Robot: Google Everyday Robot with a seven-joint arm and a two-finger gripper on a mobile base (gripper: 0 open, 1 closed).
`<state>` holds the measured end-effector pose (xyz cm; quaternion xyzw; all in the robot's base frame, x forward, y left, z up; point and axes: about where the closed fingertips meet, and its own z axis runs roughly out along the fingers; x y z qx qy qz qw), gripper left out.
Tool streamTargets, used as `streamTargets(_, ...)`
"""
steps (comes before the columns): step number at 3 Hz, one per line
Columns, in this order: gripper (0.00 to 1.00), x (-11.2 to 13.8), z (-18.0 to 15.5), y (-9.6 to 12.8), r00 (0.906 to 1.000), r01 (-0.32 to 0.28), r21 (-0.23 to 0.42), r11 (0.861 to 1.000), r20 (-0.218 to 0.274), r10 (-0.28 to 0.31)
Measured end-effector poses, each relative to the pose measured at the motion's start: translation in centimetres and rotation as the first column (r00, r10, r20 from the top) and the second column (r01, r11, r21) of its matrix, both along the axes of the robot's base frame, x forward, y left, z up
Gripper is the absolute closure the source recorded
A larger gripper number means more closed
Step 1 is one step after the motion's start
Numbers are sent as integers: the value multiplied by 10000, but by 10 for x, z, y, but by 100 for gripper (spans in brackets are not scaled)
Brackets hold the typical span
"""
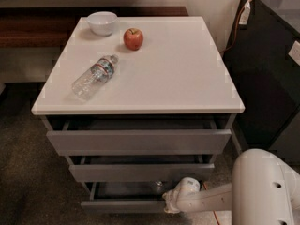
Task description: Pick coke can from bottom drawer and place on counter
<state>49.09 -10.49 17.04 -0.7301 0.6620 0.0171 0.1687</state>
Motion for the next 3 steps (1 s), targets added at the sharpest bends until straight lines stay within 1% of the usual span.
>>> streamTargets(1,100,-11,6,5,9998,-166,70,9998,-59,166)
streamTargets(2,100,-25,11,14,9990,-424,173,9989,-115,426)
streamTargets(3,100,-33,13,19,9979,-611,204,9979,-184,615)
